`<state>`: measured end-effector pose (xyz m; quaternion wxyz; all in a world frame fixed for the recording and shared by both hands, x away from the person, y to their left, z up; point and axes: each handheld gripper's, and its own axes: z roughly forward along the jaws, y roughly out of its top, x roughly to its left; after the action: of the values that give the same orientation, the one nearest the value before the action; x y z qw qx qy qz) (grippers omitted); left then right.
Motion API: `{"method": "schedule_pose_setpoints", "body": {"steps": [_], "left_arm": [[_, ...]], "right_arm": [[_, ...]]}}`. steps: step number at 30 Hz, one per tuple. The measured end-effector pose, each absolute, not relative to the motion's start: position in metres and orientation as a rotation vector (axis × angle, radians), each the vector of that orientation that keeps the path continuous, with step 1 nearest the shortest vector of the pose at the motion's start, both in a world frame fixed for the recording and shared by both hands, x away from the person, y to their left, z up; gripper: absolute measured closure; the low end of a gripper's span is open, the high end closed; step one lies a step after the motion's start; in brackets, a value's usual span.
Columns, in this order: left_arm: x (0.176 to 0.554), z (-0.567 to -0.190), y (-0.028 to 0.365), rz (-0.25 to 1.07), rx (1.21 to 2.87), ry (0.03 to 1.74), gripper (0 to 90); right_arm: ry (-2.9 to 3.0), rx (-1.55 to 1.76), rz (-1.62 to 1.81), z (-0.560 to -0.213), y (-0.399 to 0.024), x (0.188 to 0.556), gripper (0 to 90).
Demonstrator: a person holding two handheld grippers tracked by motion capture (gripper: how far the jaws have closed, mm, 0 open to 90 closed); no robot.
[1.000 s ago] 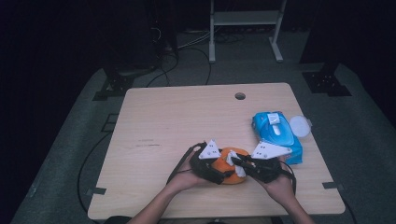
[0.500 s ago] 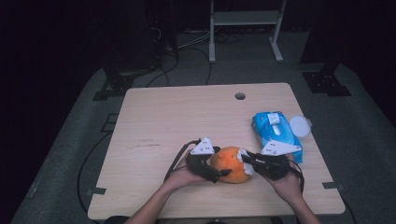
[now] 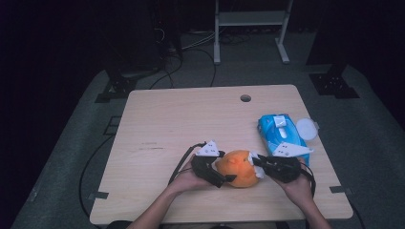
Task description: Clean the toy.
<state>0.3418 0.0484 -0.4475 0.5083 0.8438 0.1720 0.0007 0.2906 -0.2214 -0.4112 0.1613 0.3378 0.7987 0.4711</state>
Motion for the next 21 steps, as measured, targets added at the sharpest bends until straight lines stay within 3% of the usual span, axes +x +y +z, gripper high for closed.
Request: {"method": "schedule_pose_setpoints", "body": {"steps": [4,7,10,14,21], "left_arm": [[0.339,-0.448,0.046,-0.013,2.035,0.401,9.4],[0.331,-0.439,0.047,0.056,2.032,0.381,24.9],[0.322,-0.422,0.049,0.174,2.015,0.359,32.1],[0.315,-0.4,0.056,0.264,2.061,0.343,36.1],[0.314,-0.401,0.053,0.231,2.11,0.368,36.6]], "right_arm": [[2.28,0.98,1.348,-0.412,-0.222,0.292,80.7],[2.269,0.984,1.356,-0.412,-0.224,0.292,80.8],[2.239,0.982,1.373,-0.408,-0.226,0.292,80.9],[2.19,0.932,1.379,-0.396,-0.222,0.286,81.2],[2.188,0.763,1.445,-0.377,-0.191,0.264,81.2]]}}
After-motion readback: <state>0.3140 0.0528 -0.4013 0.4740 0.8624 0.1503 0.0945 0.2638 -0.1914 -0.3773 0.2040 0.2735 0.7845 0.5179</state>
